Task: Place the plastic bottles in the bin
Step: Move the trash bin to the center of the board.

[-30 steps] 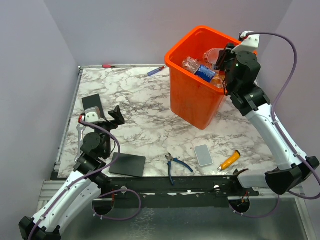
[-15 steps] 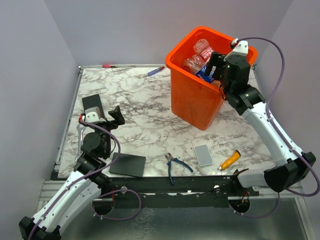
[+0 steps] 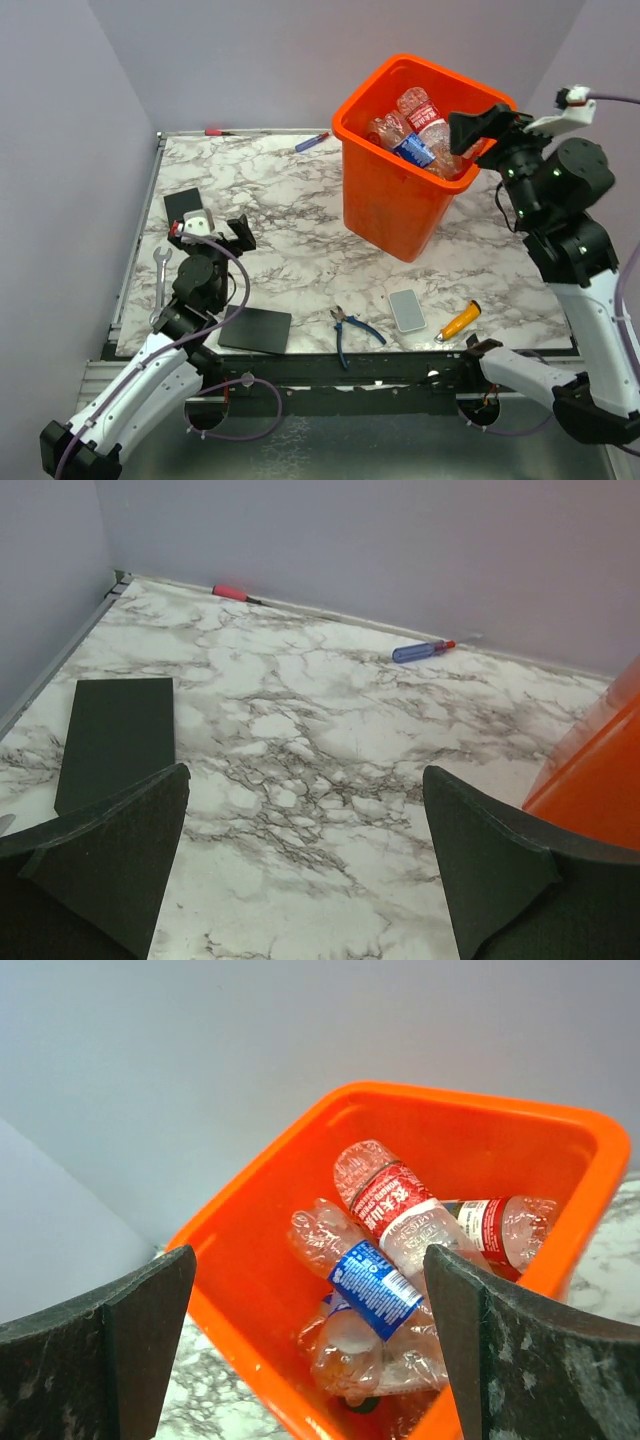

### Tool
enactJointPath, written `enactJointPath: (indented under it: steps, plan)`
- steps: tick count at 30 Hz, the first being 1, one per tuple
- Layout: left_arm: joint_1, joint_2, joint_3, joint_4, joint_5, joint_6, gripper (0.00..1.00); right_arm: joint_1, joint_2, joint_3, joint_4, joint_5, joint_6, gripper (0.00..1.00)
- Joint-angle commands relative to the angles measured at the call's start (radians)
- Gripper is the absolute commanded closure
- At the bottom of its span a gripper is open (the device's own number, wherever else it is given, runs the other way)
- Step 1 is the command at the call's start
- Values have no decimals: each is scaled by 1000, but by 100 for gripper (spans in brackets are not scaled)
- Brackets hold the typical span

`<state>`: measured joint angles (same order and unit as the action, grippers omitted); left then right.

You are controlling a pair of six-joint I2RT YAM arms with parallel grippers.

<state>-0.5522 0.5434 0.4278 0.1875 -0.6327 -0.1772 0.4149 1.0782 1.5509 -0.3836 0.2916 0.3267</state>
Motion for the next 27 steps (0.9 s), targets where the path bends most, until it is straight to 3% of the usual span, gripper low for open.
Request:
enactJointPath:
  steps: [1, 8, 19, 27]
  plan:
    - [-6, 42, 40, -40, 55, -23, 1, -5, -104, -45, -66, 26, 19, 0]
    - [-6, 117, 66, -64, 112, -60, 1, -5, -184, -146, -215, 283, 120, 0]
    - [-14, 114, 58, -61, 161, -56, 1, -22, -93, -156, -181, 328, 273, 0]
    - [-29, 89, 56, -61, 159, -52, 1, -124, 33, -140, -204, 176, 337, 2]
